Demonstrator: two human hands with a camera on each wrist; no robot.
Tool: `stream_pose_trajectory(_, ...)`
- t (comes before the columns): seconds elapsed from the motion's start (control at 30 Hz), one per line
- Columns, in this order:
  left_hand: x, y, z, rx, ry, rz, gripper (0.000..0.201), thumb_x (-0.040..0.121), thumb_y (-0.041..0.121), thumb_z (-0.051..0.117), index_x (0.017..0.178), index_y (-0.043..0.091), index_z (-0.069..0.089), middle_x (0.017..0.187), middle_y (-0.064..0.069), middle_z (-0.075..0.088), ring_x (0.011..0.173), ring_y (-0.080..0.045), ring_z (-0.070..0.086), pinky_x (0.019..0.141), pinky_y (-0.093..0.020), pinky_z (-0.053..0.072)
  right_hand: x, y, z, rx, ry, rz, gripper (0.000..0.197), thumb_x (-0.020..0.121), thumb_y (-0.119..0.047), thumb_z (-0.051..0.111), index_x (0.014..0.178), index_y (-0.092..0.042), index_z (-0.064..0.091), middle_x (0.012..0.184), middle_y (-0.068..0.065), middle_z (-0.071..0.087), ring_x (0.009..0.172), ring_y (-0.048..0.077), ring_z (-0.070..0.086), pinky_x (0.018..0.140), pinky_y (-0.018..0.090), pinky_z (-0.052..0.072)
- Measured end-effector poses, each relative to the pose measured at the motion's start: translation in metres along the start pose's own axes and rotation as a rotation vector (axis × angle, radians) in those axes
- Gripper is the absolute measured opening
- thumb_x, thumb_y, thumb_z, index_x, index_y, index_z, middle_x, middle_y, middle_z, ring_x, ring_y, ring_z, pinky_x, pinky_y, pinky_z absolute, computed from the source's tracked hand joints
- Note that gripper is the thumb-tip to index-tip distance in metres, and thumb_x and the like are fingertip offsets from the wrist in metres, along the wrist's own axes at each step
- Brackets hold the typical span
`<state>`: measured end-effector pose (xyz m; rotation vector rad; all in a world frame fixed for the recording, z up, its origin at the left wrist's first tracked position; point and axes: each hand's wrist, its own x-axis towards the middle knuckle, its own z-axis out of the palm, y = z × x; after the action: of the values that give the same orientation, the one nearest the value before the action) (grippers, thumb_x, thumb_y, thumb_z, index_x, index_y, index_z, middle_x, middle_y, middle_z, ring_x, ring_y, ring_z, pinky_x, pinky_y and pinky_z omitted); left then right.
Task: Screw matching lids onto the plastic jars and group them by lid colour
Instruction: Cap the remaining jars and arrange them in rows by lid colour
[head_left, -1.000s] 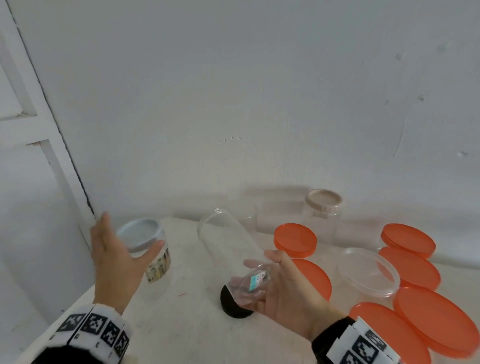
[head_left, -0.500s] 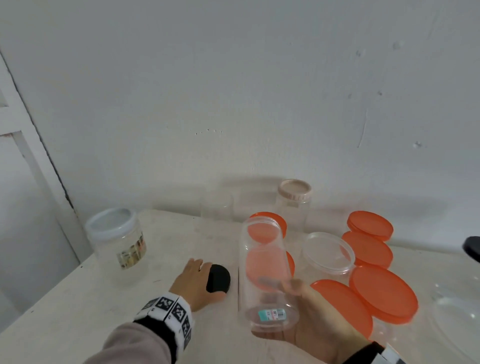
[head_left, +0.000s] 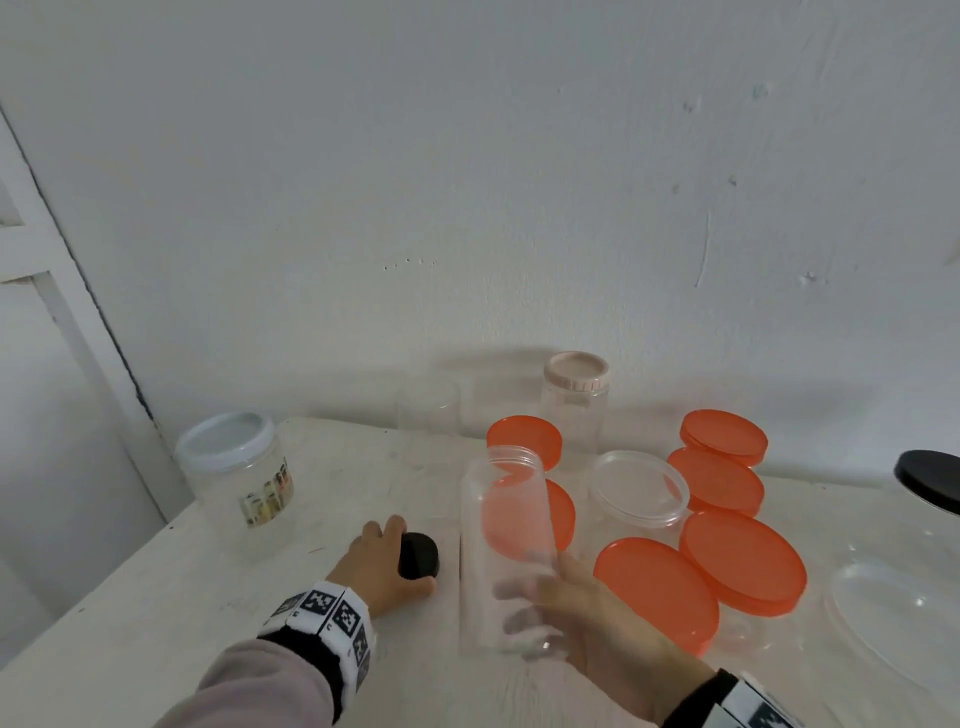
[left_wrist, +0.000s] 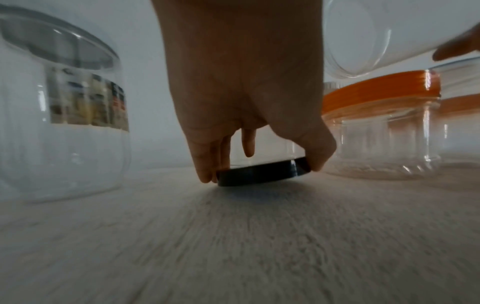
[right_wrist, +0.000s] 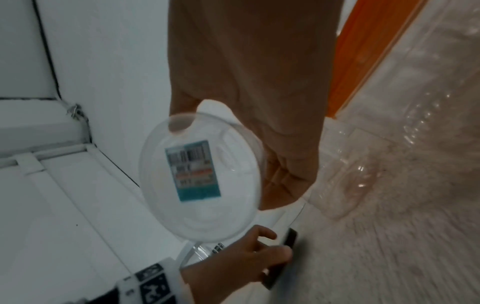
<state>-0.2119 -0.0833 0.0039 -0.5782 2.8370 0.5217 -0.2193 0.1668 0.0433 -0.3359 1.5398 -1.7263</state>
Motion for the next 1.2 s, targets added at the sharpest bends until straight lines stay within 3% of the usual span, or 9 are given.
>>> stream_pose_trajectory(0.1,-0.008,-0.009,-0.012,-0.192,0.075,-0.006,0.075,0.083,0.052,0.064,0.142,0.021,0.028,0.134,-0.008,0.040,0.119,-0.024,0.050,0.101,-0.036,0.043,0.003,0.006,0.003,-0.256,-0.005,-0.051,0.090,0.052,-0.027,0.085,0.132,-0.035,0.043,0.125,0.006,0.051,0.099,0.017,0.062,0.083,0.032,0.054)
stream_pose_trajectory(0.23,-0.020,-0.008,-0.029,-0.439,0.203,0.058,0.066,0.086,0.049,0.063,0.139,0.020,0.036,0.115,0.003,0.050,0.100,-0.014,0.055,0.080,-0.026,0.043,0.010,0.015,0.005,-0.432,0.066,-0.098,0.098,0.054,-0.023,0.091,0.131,-0.039,0.033,0.124,-0.005,0.047,0.111,0.013,0.054,0.086,0.027,0.053)
stream_pose_trajectory(0.43,-0.051,0.016,-0.044,-0.740,0.307,0.206,0.037,0.082,0.056,0.062,0.113,0.038,0.052,0.110,0.021,0.058,0.095,0.003,0.057,0.074,-0.018,0.043,0.019,0.029,0.005,-0.599,0.119,-0.150,0.100,0.054,-0.019,0.092,0.122,-0.047,0.025,0.129,-0.015,0.042,0.127,0.010,0.041,0.099,0.028,0.040)
stream_pose_trajectory(0.57,-0.073,0.041,-0.050,-0.797,0.293,0.344,0.054,0.062,0.069,0.060,0.108,0.043,0.054,0.108,0.024,0.059,0.091,0.011,0.058,0.076,-0.016,0.046,0.015,0.036,0.002,-0.703,0.082,-0.179,0.121,0.055,-0.022,0.091,0.134,-0.057,0.006,0.135,-0.021,0.038,0.132,0.008,0.030,0.116,0.035,0.025)
stream_pose_trajectory(0.63,-0.082,0.051,-0.051,-0.753,0.262,0.410,0.056,0.058,0.072,0.057,0.106,0.046,0.052,0.106,0.027,0.058,0.093,0.014,0.056,0.073,-0.014,0.047,0.011,0.039,-0.001,-0.701,0.062,-0.180,0.123,0.057,-0.021,0.090,0.139,-0.051,0.005,0.128,-0.033,0.033,0.130,0.003,0.029,0.113,0.028,0.023)
stream_pose_trajectory(0.77,-0.095,0.061,-0.050,-0.654,0.220,0.530,0.041,0.064,0.069,0.059,0.099,0.050,0.051,0.104,0.033,0.056,0.097,0.010,0.056,0.075,-0.010,0.049,0.001,0.036,-0.008,-0.665,0.067,-0.160,0.105,0.062,-0.021,0.089,0.131,-0.051,0.017,0.123,-0.033,0.036,0.127,0.004,0.035,0.094,0.012,0.034)
stream_pose_trajectory(0.93,-0.098,0.062,-0.046,-0.549,0.215,0.553,0.058,0.061,0.070,0.059,0.114,0.051,0.046,0.118,0.028,0.048,0.111,0.014,0.045,0.084,-0.007,0.039,-0.008,0.017,-0.005,-0.498,0.104,-0.235,0.106,0.063,-0.025,0.090,0.142,-0.044,0.021,0.137,-0.016,0.045,0.129,0.006,0.040,0.108,0.031,0.038)
stream_pose_trajectory(1.07,-0.099,0.069,-0.041,-0.425,0.160,0.575,0.084,0.061,0.070,0.064,0.136,0.037,0.042,0.129,0.025,0.039,0.119,0.011,0.040,0.086,-0.004,0.035,-0.009,0.014,0.000,-0.486,0.089,-0.296,0.079,0.072,-0.023,0.085,0.126,-0.050,0.033,0.127,-0.021,0.053,0.108,-0.017,0.049,0.079,0.003,0.043)
stream_pose_trajectory(1.2,-0.098,0.075,-0.036,-0.324,0.131,0.572,0.082,0.071,0.057,0.073,0.141,0.034,0.036,0.132,0.023,0.035,0.120,0.004,0.039,0.086,-0.005,0.033,-0.009,0.014,0.001,-0.497,0.089,-0.308,0.076,0.074,-0.025,0.084,0.125,-0.049,0.033,0.127,-0.024,0.051,0.107,-0.020,0.047,0.081,0.001,0.040)
